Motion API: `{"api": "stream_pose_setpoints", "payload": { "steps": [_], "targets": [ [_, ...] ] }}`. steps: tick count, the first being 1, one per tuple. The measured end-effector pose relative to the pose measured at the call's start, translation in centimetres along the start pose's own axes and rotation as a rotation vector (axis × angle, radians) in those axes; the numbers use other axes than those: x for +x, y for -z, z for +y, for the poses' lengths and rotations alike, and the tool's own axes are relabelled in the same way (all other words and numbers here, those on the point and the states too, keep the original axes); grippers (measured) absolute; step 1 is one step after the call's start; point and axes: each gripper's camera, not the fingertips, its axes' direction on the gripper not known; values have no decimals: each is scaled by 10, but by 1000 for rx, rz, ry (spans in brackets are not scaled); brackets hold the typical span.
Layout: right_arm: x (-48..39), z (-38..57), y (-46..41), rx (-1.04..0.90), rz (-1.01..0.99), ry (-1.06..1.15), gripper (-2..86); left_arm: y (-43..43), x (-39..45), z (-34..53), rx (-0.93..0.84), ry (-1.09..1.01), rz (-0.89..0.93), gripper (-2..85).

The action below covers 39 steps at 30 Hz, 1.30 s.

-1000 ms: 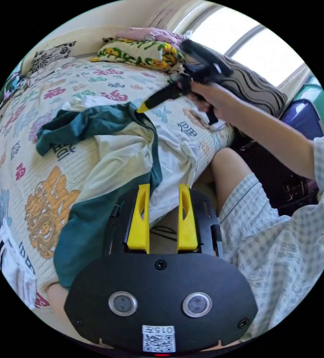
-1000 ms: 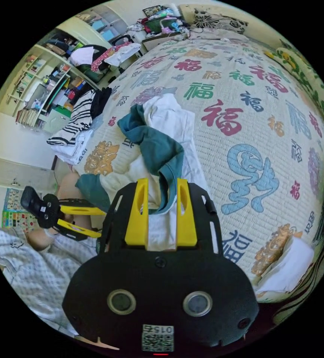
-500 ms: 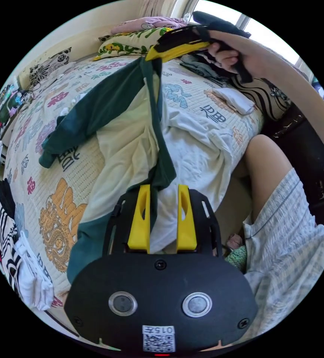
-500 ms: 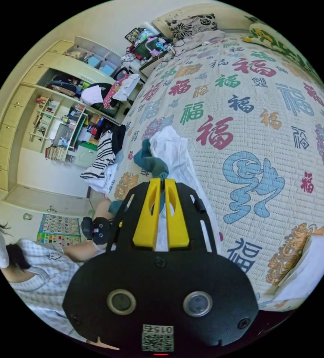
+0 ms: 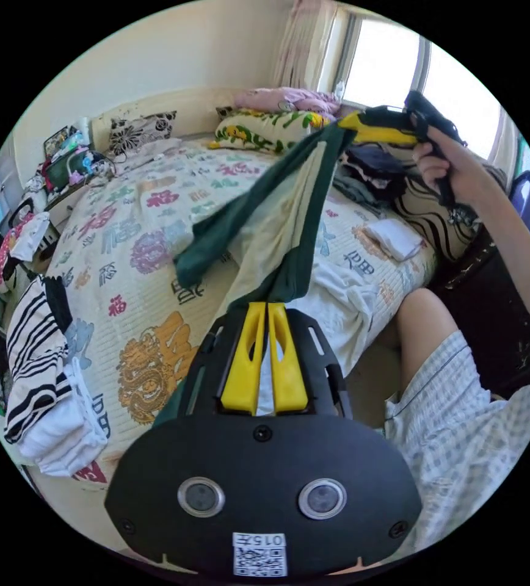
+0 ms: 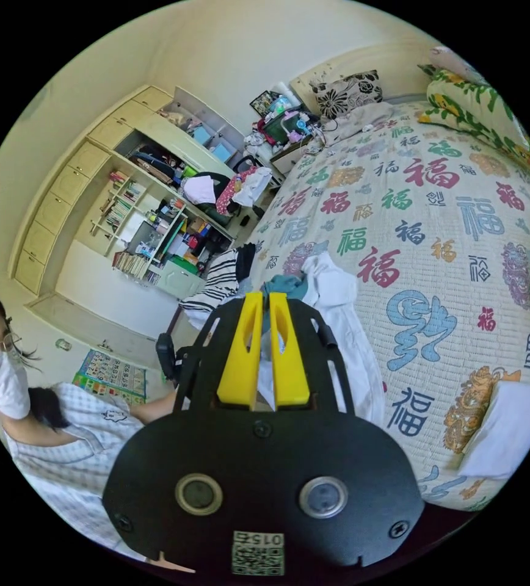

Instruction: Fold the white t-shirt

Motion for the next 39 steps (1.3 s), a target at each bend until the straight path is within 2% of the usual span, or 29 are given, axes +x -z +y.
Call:
{"api": "stream_pose_setpoints", "payload": {
  "steps": [7,15,19,21,24,31,37,39],
  "targets": [
    [-67,76,90,201,25,151,7,223,-15,-12,388,-6,-65,-9],
    [-175,163,201,498,81,425,6,446,38,-30,740,-263,-72,-9],
    [-230,217,255,655,188,579,6,518,72,-22,850,-400,-85,-9],
    [-247,237,267,704,245,625,6,549,95,-12,891,-460,-169,-9],
    [-260,262,276,724,286,661,6,569,112,3,905,-507,-220,-9],
    [-252,290,294,729,158,707,6,585,114,30,930,-549,-214,-9],
    [-223,259,280,713,211,698,7,524,76,-9,831,-504,-237,-9],
    [-203,236,271,693,218,667,7,472,43,-44,749,-462,-217,-8]
  ]
}}
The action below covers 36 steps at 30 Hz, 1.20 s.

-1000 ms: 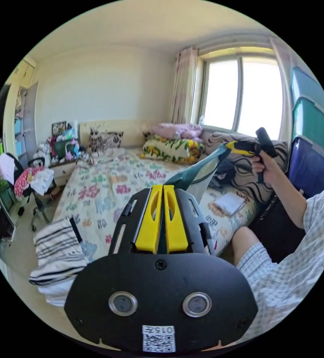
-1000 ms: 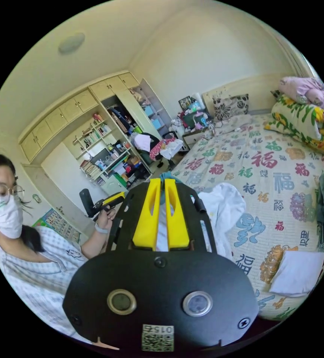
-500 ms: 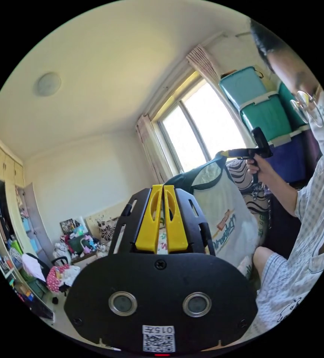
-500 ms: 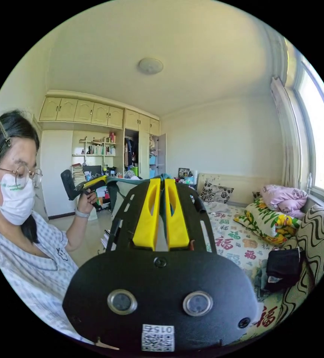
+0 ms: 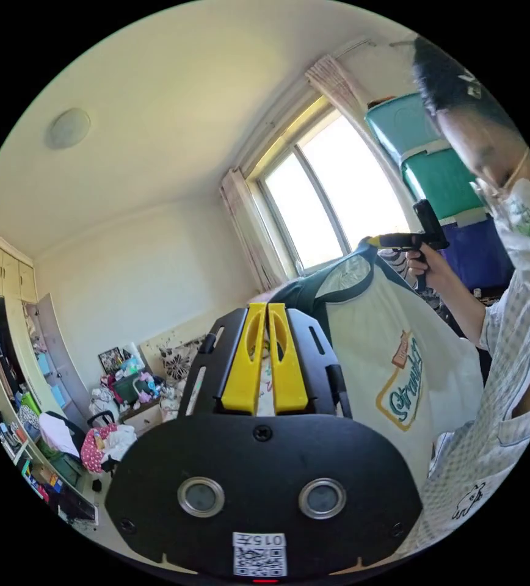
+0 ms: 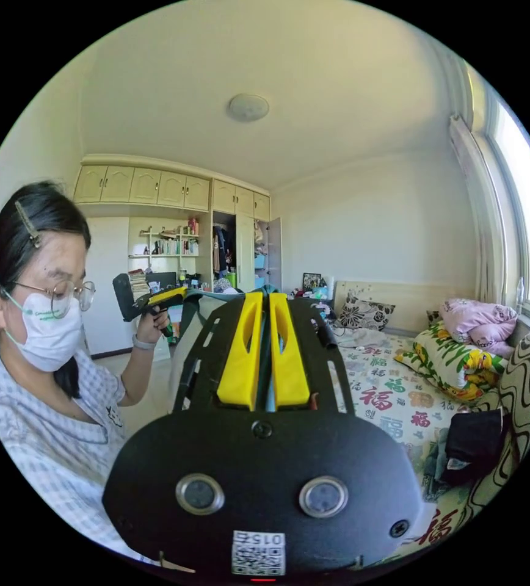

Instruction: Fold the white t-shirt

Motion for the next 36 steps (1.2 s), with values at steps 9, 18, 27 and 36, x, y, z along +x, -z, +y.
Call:
{"api": "stream_pose_setpoints", "payload": {
  "steps": [9,18,27,36],
  "targets": [
    [213,47,-224,-291,180,-312,31,-390,-97,181,-483,170,-222,-4],
    [306,254,-334,-837,-78,-499,82,-400,-36,535,-891,510,-51,16],
    [299,433,-297,-1082,-164,-938,142,-337,1,768,-1127,1087,130,100],
    [311,445,-357,-1292,6,-791,12,-444,92,873,-1268,1112,356,14]
  ]
}}
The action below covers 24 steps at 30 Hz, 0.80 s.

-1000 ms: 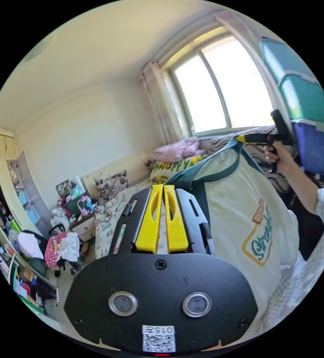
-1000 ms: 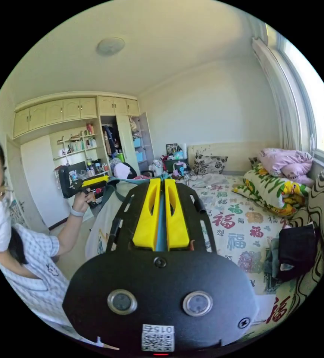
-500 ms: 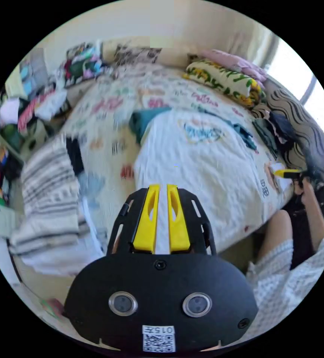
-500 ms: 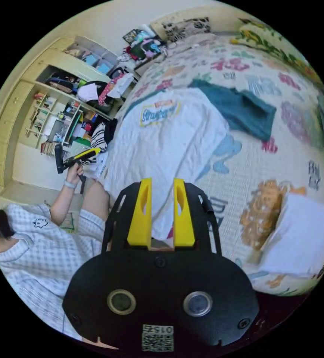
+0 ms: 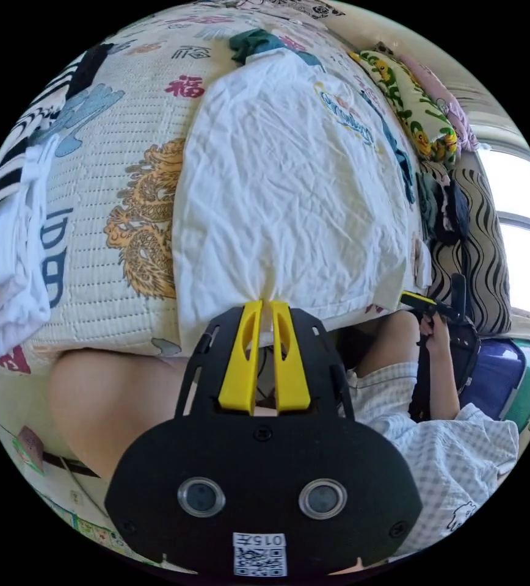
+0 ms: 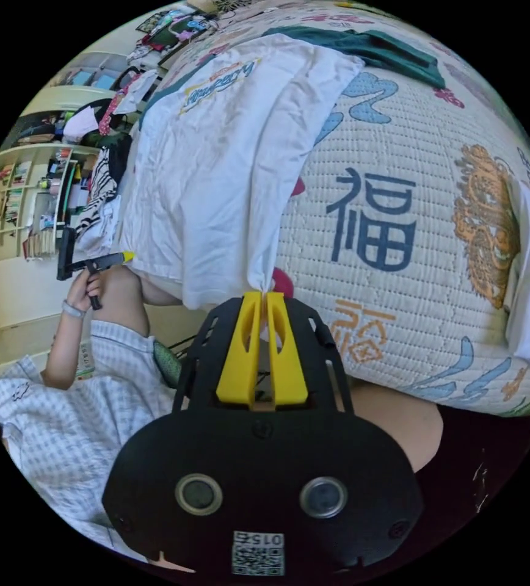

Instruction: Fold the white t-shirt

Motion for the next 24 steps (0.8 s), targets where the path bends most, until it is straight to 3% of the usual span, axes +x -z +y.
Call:
{"api": "stream_pose_setpoints", "payload": {
  "steps": [4,6,10,12,19,24],
  "targets": [
    [28,13,26,101,-112,-73,1,-3,-4,14,106,-2,-65,13],
    [40,25,39,161,-148,-101,0,-11,-13,18,166,42,-124,74],
    [61,37,45,208,-220,-150,-1,-73,-18,-7,26,56,-54,90],
    [63,34,42,199,-191,-158,-1,-122,-7,-21,-86,34,-99,27],
    [65,34,40,206,-176,-153,0,-148,44,13,-50,-77,-115,0],
    [66,34,21,112,-90,-144,6,-212,66,32,-122,-47,-164,33]
  ]
}}
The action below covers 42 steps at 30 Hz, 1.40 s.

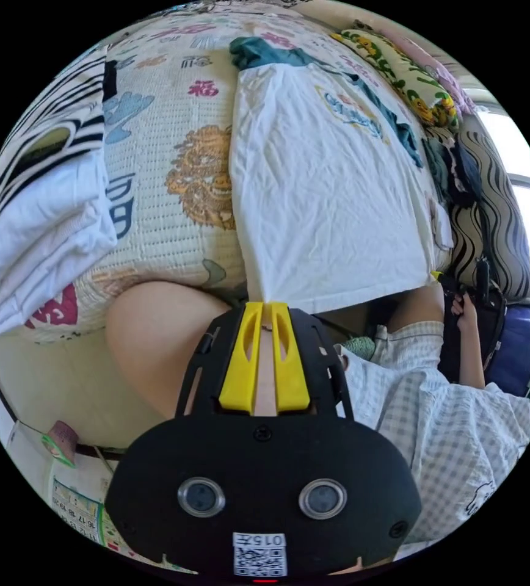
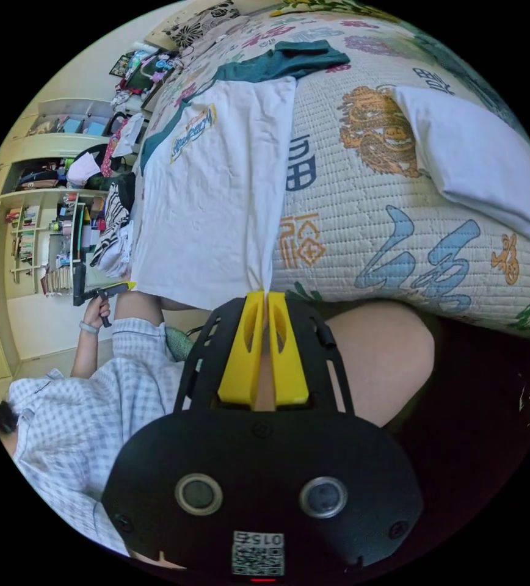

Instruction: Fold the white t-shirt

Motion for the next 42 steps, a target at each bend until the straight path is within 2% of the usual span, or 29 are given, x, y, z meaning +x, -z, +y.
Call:
{"api": "stream_pose_setpoints", "payload": {
  "steps": [3,7,11,16,20,24,27,31,34,38,42],
  "targets": [
    [6,0,-5,-19,-7,-5,16,-19,25,3,3,22,6,63],
    [22,3,23,111,-38,-28,33,-3,84,-8,114,-35,-37,70],
    [38,-15,58,325,-130,-19,57,22,228,-86,268,-366,-47,73],
    [50,-73,78,475,-148,-15,77,-7,432,-204,341,-716,-142,96],
    [68,-134,78,505,-180,-83,94,-73,579,-303,288,-870,-157,102],
    [86,-177,67,491,-212,-158,108,-175,693,-359,134,-1055,-328,121],
    [95,-200,57,473,-246,-184,106,-241,738,-382,86,-1108,-511,121],
    [98,-212,51,475,-254,-195,28,-282,762,-408,90,-1065,-610,63],
    [96,-206,55,504,-270,-172,11,-281,766,-419,83,-1088,-491,24],
    [78,-188,75,599,-210,-142,3,-241,752,-428,148,-1096,-187,3],
    [55,-178,91,640,-139,-124,1,-204,714,-441,234,-1015,-27,-4]
  ]
}}
